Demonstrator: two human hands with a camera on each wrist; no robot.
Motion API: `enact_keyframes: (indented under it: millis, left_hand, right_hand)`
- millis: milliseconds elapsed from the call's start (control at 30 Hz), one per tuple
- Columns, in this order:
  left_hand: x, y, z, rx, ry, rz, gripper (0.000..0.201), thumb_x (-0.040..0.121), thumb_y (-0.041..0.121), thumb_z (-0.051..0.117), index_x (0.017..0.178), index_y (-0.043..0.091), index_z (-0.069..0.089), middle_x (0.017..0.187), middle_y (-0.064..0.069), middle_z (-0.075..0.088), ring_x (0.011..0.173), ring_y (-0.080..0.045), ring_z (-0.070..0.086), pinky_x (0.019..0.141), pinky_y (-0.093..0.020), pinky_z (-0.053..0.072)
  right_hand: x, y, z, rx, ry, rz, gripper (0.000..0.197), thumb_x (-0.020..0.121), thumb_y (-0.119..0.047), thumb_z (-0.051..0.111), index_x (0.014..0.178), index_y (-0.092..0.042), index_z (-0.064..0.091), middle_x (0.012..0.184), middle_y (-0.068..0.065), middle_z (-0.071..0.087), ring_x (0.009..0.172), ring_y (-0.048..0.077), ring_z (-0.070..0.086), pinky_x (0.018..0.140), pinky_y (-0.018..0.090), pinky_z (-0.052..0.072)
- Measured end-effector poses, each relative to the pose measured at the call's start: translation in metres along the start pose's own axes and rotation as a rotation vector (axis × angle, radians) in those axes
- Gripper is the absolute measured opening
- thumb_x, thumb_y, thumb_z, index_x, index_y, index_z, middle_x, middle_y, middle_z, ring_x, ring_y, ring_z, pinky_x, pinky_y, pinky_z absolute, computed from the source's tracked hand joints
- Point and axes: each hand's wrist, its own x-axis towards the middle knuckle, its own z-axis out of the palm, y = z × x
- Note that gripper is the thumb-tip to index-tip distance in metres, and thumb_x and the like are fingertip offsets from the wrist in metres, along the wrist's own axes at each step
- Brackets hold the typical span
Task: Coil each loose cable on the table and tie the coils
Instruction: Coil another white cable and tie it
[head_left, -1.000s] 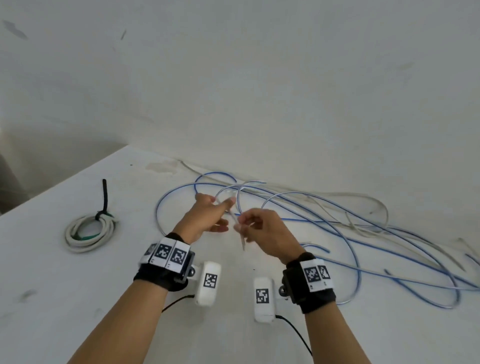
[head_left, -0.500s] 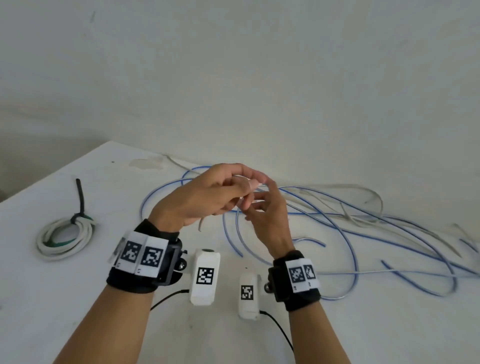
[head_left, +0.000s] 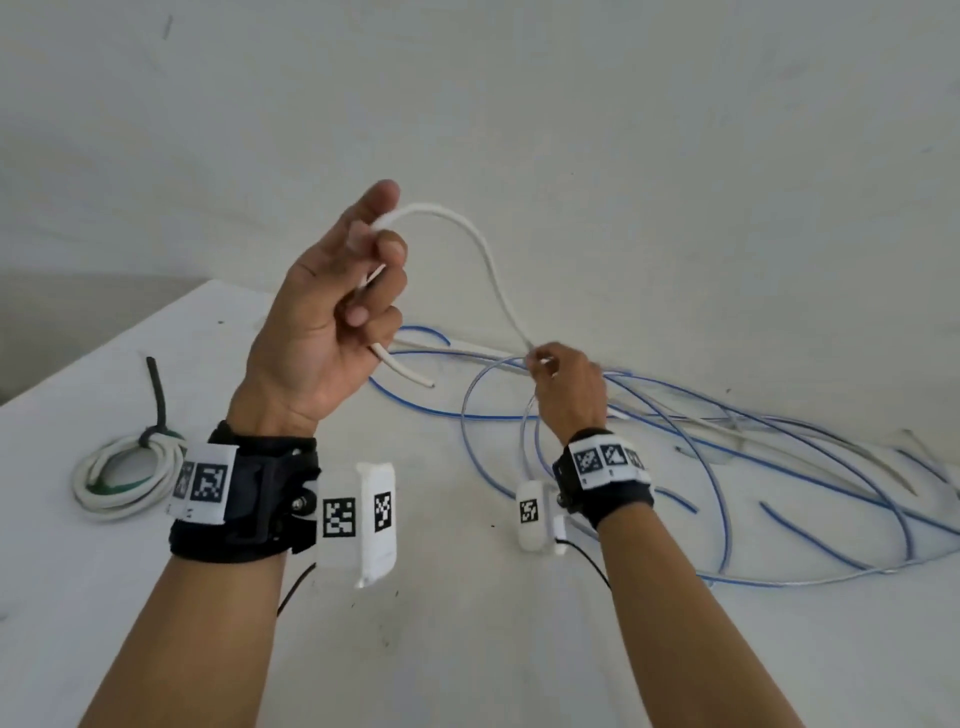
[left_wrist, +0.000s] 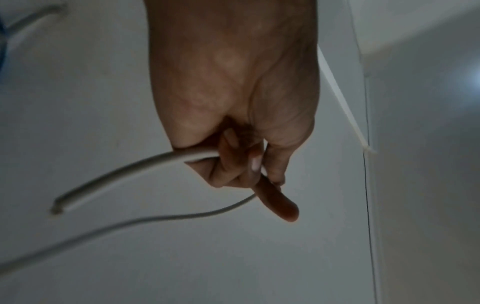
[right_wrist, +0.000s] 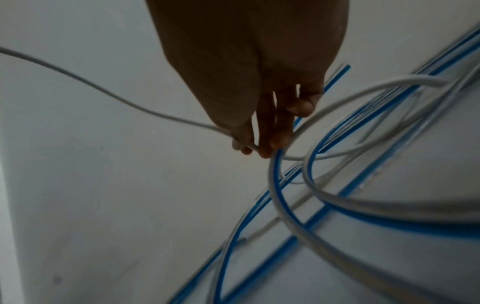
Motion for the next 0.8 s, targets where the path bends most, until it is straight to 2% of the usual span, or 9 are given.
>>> enact_keyframes:
  millis: [100, 200, 267, 400, 500, 567, 700, 767, 800]
  left_hand:
    - [0.004, -0.007, 0.002, 0.173, 0.129, -0.048, 0.034, 0.106, 0.011, 0.041, 0.132, 0.025, 0.058, 0.082, 0.011, 0.062, 0.055, -0.005, 0.026, 0.047, -0.011, 0.026]
    - [0.007, -0.013, 0.009, 0.195, 0.213, -0.134, 0.033, 0.107, 0.010, 0.039, 0.136, 0.015, 0.056, 0.073, 0.008, 0.053, 0.057, -0.006, 0.025, 0.045, -0.014, 0.025]
    - [0.008, -0.015, 0.013, 0.226, 0.216, -0.153, 0.030, 0.107, 0.012, 0.040, 0.132, 0.010, 0.057, 0.070, 0.008, 0.048, 0.058, -0.007, 0.024, 0.046, -0.016, 0.022]
    - [0.007, -0.023, 0.025, 0.292, 0.218, -0.127, 0.024, 0.108, 0.010, 0.040, 0.116, 0.008, 0.063, 0.071, 0.006, 0.049, 0.058, -0.007, 0.027, 0.050, -0.019, 0.020]
    - [0.008, -0.028, 0.032, 0.266, 0.217, -0.114, 0.021, 0.106, 0.008, 0.043, 0.112, 0.008, 0.063, 0.074, 0.003, 0.049, 0.057, -0.006, 0.031, 0.050, -0.018, 0.022]
    - [0.008, -0.030, 0.035, 0.290, 0.195, -0.095, 0.019, 0.104, 0.010, 0.051, 0.118, 0.012, 0.062, 0.076, 0.002, 0.045, 0.057, -0.006, 0.033, 0.051, -0.018, 0.027]
    - [0.002, -0.040, 0.037, 0.724, 0.183, -0.116, 0.064, 0.097, 0.023, 0.067, 0.151, 0.032, 0.034, 0.069, 0.006, 0.043, 0.058, -0.010, 0.040, 0.057, -0.018, 0.037]
    - [0.002, -0.047, 0.040, 0.823, 0.182, -0.210, 0.071, 0.096, 0.027, 0.069, 0.155, 0.027, 0.029, 0.066, 0.011, 0.047, 0.053, -0.004, 0.043, 0.055, -0.015, 0.036]
    - [0.003, -0.050, 0.040, 0.831, 0.187, -0.242, 0.064, 0.097, 0.027, 0.068, 0.152, 0.022, 0.037, 0.067, 0.010, 0.050, 0.049, -0.001, 0.043, 0.052, -0.014, 0.036]
  right_hand:
    - [0.018, -0.011, -0.010, 0.244, 0.103, 0.047, 0.013, 0.099, -0.015, 0.057, 0.098, -0.016, 0.070, 0.081, 0.000, 0.075, 0.076, 0.022, 0.068, 0.076, 0.037, 0.055]
    - [0.023, -0.025, -0.031, 0.702, 0.094, 0.086, 0.012, 0.103, -0.013, 0.056, 0.100, -0.009, 0.066, 0.078, 0.002, 0.071, 0.057, 0.011, 0.058, 0.055, 0.024, 0.048]
    - [0.021, -0.037, -0.049, 1.004, 0.029, 0.114, 0.014, 0.106, -0.015, 0.052, 0.102, -0.011, 0.064, 0.087, 0.004, 0.072, 0.061, 0.009, 0.059, 0.051, 0.018, 0.041]
    - [0.021, -0.050, -0.085, 1.501, -0.106, 0.172, 0.015, 0.106, -0.012, 0.047, 0.109, -0.013, 0.061, 0.095, 0.005, 0.073, 0.069, 0.011, 0.063, 0.054, 0.018, 0.044]
    - [0.019, -0.060, -0.102, 1.588, -0.143, 0.150, 0.013, 0.105, -0.013, 0.050, 0.110, -0.012, 0.062, 0.095, 0.004, 0.074, 0.069, 0.011, 0.061, 0.056, 0.018, 0.046]
    - [0.015, -0.067, -0.112, 1.604, -0.182, 0.107, 0.013, 0.106, -0.017, 0.049, 0.108, -0.014, 0.061, 0.092, 0.002, 0.072, 0.069, 0.010, 0.060, 0.056, 0.017, 0.046]
    - [0.005, -0.089, -0.124, 1.635, -0.324, 0.161, 0.020, 0.108, -0.022, 0.044, 0.099, -0.016, 0.061, 0.081, -0.002, 0.069, 0.066, 0.008, 0.063, 0.053, 0.015, 0.043]
    - [-0.001, -0.097, -0.123, 1.643, -0.393, 0.230, 0.021, 0.107, -0.021, 0.045, 0.097, -0.014, 0.062, 0.077, -0.002, 0.068, 0.064, 0.009, 0.064, 0.050, 0.015, 0.043]
    - [-0.004, -0.099, -0.122, 1.649, -0.419, 0.253, 0.021, 0.107, -0.020, 0.046, 0.096, -0.013, 0.063, 0.076, -0.002, 0.067, 0.063, 0.009, 0.064, 0.049, 0.015, 0.043]
